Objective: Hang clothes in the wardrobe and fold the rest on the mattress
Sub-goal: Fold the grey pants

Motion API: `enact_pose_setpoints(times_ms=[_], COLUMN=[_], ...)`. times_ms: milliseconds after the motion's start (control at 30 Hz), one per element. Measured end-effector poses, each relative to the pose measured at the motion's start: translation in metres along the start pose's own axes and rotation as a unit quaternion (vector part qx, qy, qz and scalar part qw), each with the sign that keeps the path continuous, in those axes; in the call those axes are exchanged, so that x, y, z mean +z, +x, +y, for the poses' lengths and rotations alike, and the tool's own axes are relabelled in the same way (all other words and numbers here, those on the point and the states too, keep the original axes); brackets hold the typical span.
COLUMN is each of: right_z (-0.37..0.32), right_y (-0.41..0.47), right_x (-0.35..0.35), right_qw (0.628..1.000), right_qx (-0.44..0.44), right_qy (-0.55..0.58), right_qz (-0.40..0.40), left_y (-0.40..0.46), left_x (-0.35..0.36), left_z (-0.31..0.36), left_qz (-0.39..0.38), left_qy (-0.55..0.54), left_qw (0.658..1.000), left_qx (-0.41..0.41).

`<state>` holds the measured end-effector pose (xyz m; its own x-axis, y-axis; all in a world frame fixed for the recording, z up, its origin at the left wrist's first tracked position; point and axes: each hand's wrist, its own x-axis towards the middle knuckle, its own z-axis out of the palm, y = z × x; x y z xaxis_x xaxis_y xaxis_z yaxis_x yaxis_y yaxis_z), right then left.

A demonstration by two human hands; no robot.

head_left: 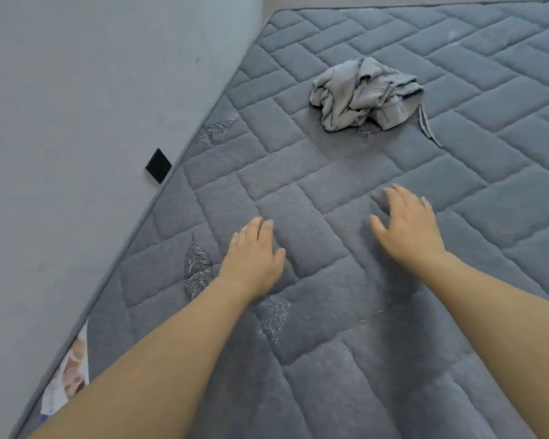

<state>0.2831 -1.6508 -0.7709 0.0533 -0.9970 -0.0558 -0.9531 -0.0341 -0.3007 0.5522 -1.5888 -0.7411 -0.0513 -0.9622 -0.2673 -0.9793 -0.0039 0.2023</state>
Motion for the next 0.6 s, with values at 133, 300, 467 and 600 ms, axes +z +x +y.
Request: enact_pose_setpoints(times_ms=[133,300,467,600], right_z=[0.063,0.089,0.104,0.112], right_y=[0.031,0.086,0.129,0.153], right_x=[0.031,0.045,0.046,0.041], right_qw=[0.995,0.992,0.986,0.985], right_qx=[0.057,0.079,0.115,0.118], right_qy=[-0.077,-0.072,-0.071,-0.059], right_qz=[0.021,0.071,0.099,0.115], left_y=[0.085,0.189,0.291,0.343], left_x=[0.015,0.023,0.012,0.005], left_z=[0.042,0.093,0.123,0.14], left_qz=[0.016,0.079,0.117,0.137], left_qy=[-0.033,-0.086,-0.092,-0.066], left_qw=[0.998,0.991,0.987,0.988], left_qx=[0.043,0.062,0.067,0.038])
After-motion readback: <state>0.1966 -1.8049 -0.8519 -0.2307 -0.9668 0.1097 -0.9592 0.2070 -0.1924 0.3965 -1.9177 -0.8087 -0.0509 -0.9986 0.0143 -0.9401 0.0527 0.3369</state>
